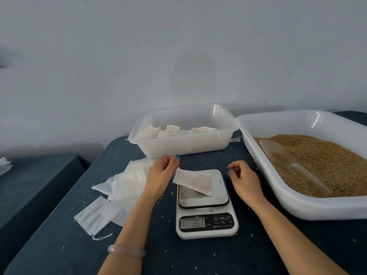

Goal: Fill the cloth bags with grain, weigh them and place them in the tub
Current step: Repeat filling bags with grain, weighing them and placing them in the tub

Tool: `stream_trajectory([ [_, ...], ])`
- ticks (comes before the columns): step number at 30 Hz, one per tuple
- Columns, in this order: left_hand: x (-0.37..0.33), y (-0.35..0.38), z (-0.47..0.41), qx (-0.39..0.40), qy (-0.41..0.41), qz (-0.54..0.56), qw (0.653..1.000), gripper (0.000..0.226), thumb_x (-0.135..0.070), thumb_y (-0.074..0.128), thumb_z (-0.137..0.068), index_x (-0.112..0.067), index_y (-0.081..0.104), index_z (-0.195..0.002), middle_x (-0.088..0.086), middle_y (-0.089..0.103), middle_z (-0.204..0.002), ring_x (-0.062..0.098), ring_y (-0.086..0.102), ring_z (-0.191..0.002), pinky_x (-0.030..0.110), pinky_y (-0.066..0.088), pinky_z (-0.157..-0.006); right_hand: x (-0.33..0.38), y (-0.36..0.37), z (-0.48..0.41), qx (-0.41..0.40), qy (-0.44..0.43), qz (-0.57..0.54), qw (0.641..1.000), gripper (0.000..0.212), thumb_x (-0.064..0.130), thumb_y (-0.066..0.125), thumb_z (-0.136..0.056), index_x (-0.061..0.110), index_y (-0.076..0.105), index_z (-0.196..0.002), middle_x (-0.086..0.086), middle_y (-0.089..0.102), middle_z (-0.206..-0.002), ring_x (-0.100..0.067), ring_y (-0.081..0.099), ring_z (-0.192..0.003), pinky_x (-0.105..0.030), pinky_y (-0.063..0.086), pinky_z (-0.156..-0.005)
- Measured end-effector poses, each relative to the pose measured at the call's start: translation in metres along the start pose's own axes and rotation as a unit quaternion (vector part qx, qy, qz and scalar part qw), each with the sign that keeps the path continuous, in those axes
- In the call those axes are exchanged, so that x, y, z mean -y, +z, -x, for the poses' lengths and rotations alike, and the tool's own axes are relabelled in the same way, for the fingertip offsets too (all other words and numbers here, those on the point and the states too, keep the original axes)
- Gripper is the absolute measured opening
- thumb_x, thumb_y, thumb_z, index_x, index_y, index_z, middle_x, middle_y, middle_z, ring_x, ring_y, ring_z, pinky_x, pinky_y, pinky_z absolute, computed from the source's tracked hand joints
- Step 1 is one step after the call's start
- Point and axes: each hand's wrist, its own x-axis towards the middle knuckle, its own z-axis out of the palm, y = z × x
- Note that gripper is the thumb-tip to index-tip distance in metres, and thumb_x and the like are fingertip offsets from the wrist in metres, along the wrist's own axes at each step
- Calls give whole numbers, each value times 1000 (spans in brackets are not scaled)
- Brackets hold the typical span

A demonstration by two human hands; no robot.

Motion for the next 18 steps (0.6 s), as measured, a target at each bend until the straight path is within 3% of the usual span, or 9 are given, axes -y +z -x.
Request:
stream_trajectory([
  [2, 0, -1, 2, 29, 0, -61, 998, 65, -83, 37, -75, -23, 58, -89, -3, 66, -84, 12, 58, -76, 29, 45, -72, 0, 0, 1, 0, -4, -4, 1000, 11, 15, 58, -96, 23, 56, -103, 12, 59, -91, 1, 54, -82, -12, 37, -65],
  [4, 0, -4, 3, 51, -13, -124, 991, 70, -91, 31, -69, -29, 54, -90, -8, 62, -83, 11, 56, -76, 31, 44, -71, 0, -2, 0, -8, -4, -16, 1000, 11, 14, 58, -96, 23, 56, -102, 11, 60, -92, 2, 54, -83, -11, 37, -66],
  [8, 2, -12, 0, 96, -44, -180, 978, 66, -90, 36, -70, -26, 52, -77, -15, 53, -62, 8, 47, -62, 30, 38, -64, 0, -2, 0, -7, -4, -16, 1000, 11, 15, 59, -95, 23, 56, -102, 13, 59, -92, 5, 53, -83, -10, 36, -66],
  [10, 1, -16, -1, 119, -50, -168, 977, 60, -80, 47, -74, -20, 52, -73, -14, 48, -55, 9, 42, -58, 31, 34, -63, 0, -1, -1, -6, -4, -17, 1000, 11, 15, 58, -96, 23, 57, -103, 11, 60, -93, 3, 54, -83, -10, 36, -67],
  [13, -2, -21, 0, 152, -54, -126, 979, 39, -46, 65, -87, -9, 58, -78, -9, 47, -60, 10, 41, -60, 30, 32, -64, -1, -2, -1, -5, -3, -14, 1000, 11, 15, 58, -96, 24, 57, -103, 11, 60, -94, 2, 54, -83, -10, 37, -67],
  [15, -4, -28, 1, 172, -67, -93, 978, 21, -29, 67, -91, -12, 62, -79, -6, 51, -65, 9, 43, -62, 26, 33, -64, -1, -1, -1, -5, -5, -11, 1000, 11, 15, 58, -96, 23, 57, -104, 11, 60, -94, 2, 54, -84, -10, 37, -67],
  [18, -6, -44, 1, 186, -96, -41, 977, 13, -21, 66, -92, -12, 63, -84, 0, 57, -73, 11, 49, -68, 24, 42, -66, -2, -1, -1, -4, -5, -10, 1000, 11, 16, 58, -96, 23, 57, -104, 12, 60, -94, 2, 54, -84, -10, 36, -67],
])
